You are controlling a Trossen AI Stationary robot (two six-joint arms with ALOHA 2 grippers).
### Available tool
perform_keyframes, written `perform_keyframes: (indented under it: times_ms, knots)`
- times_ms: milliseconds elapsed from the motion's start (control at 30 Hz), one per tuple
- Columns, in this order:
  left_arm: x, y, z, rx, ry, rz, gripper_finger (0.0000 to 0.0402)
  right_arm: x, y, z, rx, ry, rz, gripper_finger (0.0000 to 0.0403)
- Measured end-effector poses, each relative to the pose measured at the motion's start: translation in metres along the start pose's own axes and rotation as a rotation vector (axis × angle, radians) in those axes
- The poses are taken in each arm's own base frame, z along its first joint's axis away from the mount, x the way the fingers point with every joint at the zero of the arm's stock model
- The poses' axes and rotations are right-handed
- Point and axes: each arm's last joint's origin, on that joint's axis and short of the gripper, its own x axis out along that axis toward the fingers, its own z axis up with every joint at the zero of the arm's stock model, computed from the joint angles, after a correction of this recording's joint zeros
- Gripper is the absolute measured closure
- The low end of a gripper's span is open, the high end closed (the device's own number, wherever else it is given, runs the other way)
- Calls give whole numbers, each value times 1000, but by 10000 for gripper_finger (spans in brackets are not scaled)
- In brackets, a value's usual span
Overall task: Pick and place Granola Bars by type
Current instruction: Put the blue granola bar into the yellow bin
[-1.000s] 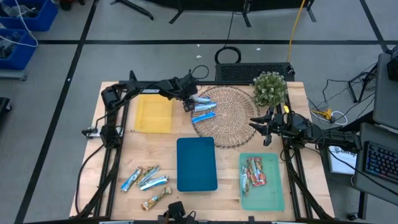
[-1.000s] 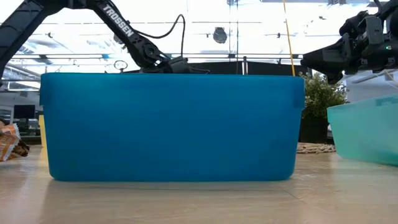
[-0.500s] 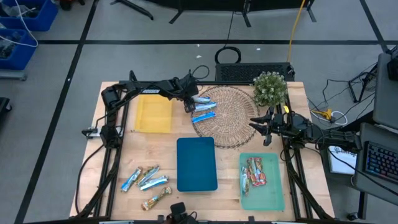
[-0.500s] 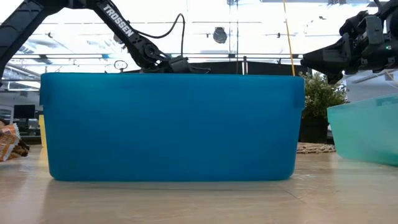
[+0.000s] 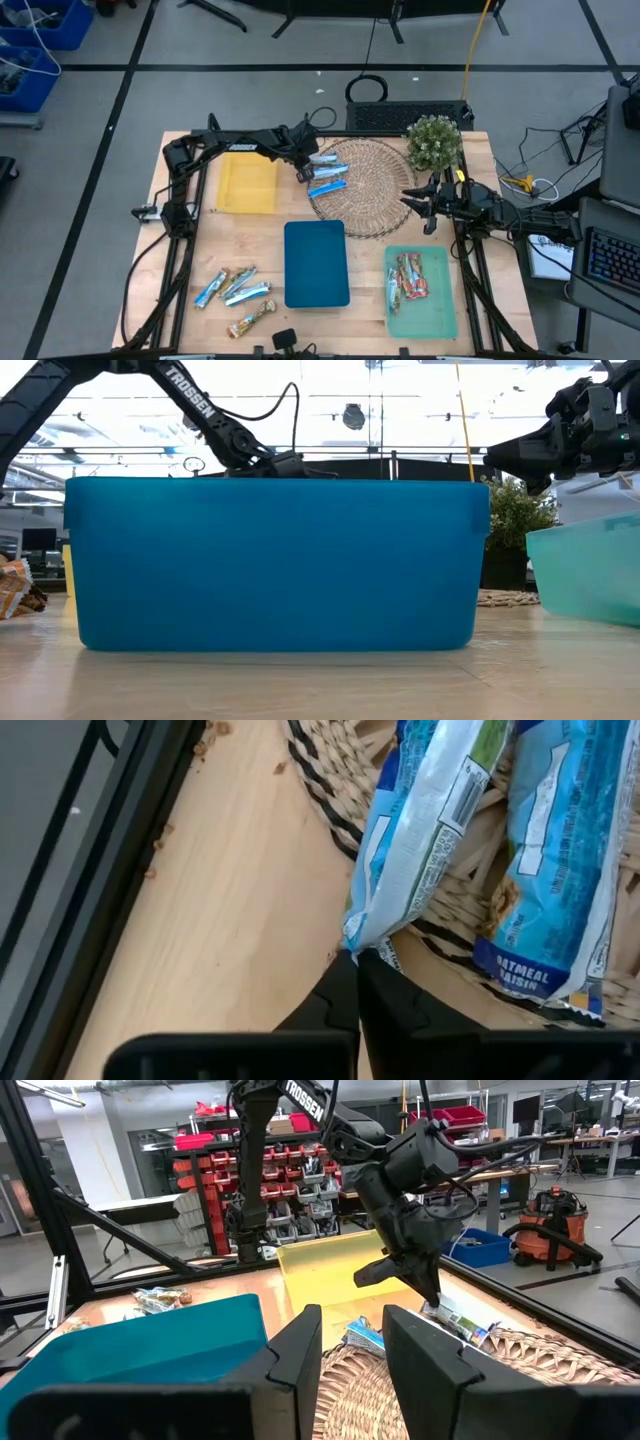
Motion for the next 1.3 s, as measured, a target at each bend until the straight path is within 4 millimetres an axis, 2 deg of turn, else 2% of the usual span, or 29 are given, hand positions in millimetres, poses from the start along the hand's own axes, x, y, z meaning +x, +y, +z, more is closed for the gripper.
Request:
perform_keyframes:
  times_ms: [167, 300, 600, 867, 1033, 1300]
  knots:
    - [-7, -10, 2, 23, 6, 38, 399, 0, 0, 0, 0, 0, 0, 303]
    - [-25, -14, 9, 29, -41, 52, 400, 0, 0, 0, 0, 0, 0, 303]
    - [-89, -16, 19, 27, -158, 82, 401, 0, 0, 0, 0, 0, 0, 303]
    - [-151, -21, 22, 43, -321, 23, 401, 0, 0, 0, 0, 0, 0, 303]
    - [-176, -28, 6, 74, -419, -14, 401, 0, 0, 0, 0, 0, 0, 303]
    - [-190, -29, -54, 27, -604, -76, 401, 0, 0, 0, 0, 0, 0, 303]
